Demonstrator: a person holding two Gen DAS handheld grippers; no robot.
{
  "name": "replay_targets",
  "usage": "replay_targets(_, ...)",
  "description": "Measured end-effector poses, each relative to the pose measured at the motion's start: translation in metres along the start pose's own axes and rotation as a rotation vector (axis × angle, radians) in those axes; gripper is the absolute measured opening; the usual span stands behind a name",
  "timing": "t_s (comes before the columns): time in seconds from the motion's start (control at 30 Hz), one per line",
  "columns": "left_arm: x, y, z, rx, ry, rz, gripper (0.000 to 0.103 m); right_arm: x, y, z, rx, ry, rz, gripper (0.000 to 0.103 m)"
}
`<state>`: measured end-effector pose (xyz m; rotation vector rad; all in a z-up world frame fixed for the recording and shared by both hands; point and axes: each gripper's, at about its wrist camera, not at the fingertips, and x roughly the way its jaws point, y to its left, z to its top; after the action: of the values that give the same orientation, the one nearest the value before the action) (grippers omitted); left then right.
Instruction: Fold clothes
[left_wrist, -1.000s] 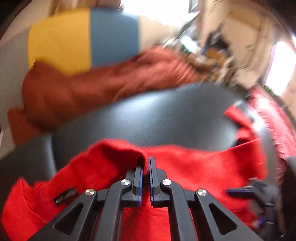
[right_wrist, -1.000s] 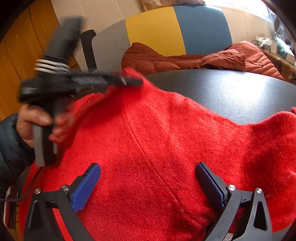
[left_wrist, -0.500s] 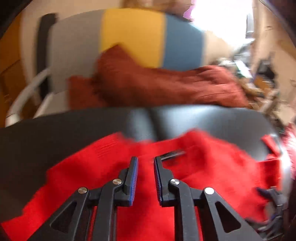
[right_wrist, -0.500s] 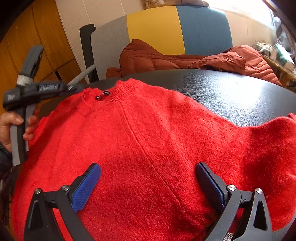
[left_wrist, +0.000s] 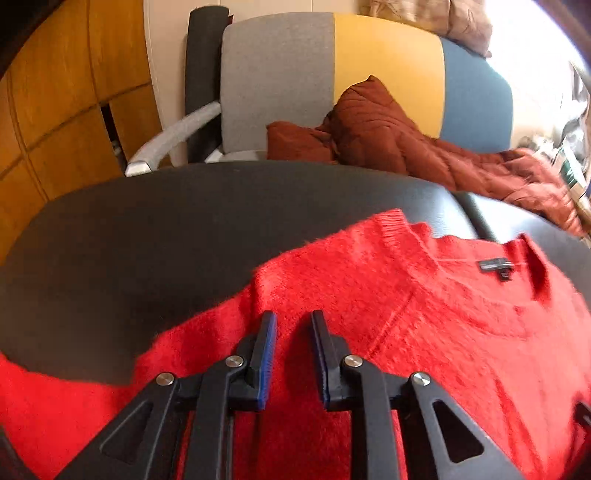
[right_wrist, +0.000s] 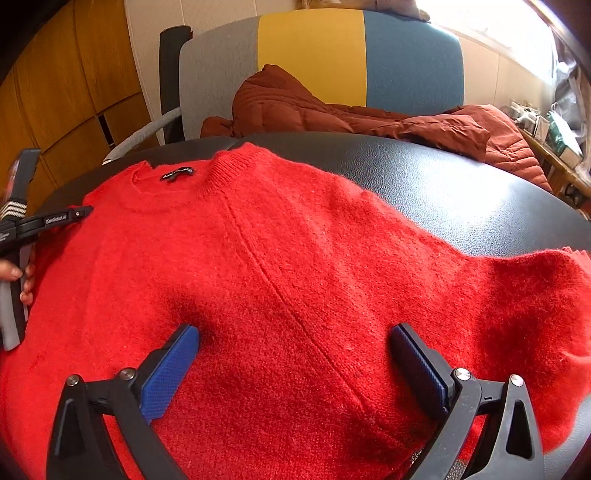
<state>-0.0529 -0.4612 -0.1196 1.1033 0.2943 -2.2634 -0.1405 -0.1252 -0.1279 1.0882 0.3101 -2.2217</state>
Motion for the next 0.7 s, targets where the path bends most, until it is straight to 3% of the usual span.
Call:
replay_targets(0.2,0.006,-0.012,0.018,0.069,0.017,0.093,0.018,0.002,0.002,0.001,-0.007,0.004,-0.011,0.103)
replay_targets(0.33,-0.032,0.002,0.022,-0.045,-0.014,0.033,0.015,0.002,0.003,0.000,-0.008,0.005,-0.013,0.103)
replay_targets(0.5,-0.093,-0.001,-0.029,-0.028,-0.056,-0.063,0.015,0.001,0.005,-0.001,-0.010,0.005,-0.016,0.103)
replay_targets(0.7,-0.130,-0.005,-0.116,0.025,-0.022,-0.083,0.015,0.000,0.005,-0.001,-0.010,0.003,-0.017,0.103)
